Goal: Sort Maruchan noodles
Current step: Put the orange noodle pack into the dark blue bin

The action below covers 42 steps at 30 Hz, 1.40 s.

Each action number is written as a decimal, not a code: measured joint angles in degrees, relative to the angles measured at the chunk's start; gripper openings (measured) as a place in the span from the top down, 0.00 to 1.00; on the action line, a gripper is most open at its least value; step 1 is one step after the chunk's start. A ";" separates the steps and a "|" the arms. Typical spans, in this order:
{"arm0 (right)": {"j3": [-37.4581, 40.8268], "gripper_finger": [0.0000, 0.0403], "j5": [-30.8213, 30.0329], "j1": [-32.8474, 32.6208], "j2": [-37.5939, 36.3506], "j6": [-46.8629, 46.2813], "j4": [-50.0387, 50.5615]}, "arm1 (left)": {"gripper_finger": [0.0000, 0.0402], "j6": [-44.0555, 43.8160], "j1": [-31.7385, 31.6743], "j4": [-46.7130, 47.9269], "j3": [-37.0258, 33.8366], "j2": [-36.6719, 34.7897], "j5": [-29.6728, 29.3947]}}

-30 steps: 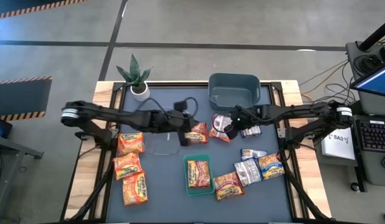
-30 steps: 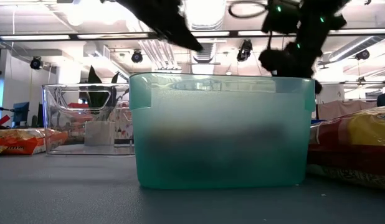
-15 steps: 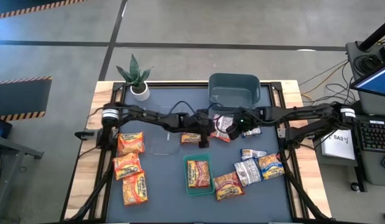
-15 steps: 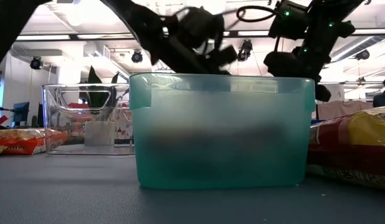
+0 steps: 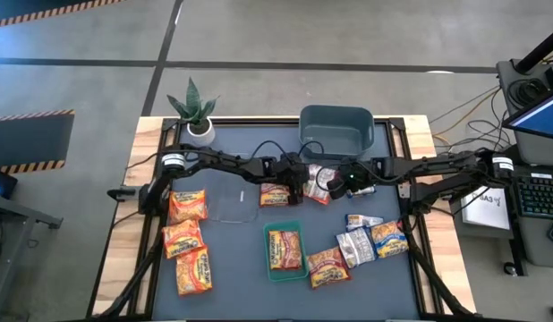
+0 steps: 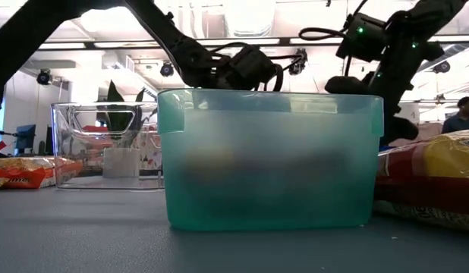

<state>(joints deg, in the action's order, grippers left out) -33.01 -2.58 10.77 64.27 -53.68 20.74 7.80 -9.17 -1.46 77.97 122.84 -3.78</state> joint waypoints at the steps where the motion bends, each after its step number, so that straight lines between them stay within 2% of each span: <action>1: 0.57 0.28 0.00 0.05 0.00 -0.52 -1.90 | 1.00 0.00 -0.01 -0.01 0.03 0.20 0.04; 4: 2.10 0.26 -0.43 0.16 0.34 -2.33 -6.15 | 1.00 -0.25 0.00 -0.06 0.07 0.64 0.03; 13: 4.01 0.25 -2.52 0.41 2.87 -5.07 -9.00 | 1.00 -1.08 -0.08 -0.01 -0.34 0.88 0.01; 24: 4.60 0.27 -3.47 0.50 11.44 -3.90 -23.79 | 1.00 -2.37 -0.09 0.02 -2.02 0.77 -0.24; 29: 4.26 0.33 -4.33 0.48 11.70 -3.31 -24.85 | 1.00 -2.61 -0.09 0.14 -2.26 0.77 -0.31; 37: 4.26 0.49 -3.47 0.41 8.34 -1.90 -26.04 | 1.00 -2.92 -0.11 0.46 -2.40 0.13 -0.40; 42: 4.13 0.52 -2.76 0.32 5.91 0.46 -26.61 | 1.00 -3.00 -0.06 0.44 -2.60 -1.19 0.04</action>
<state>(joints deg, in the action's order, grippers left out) -28.88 -5.34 11.09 70.18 -53.22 -5.86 4.80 -9.23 -1.03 75.38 121.66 -3.73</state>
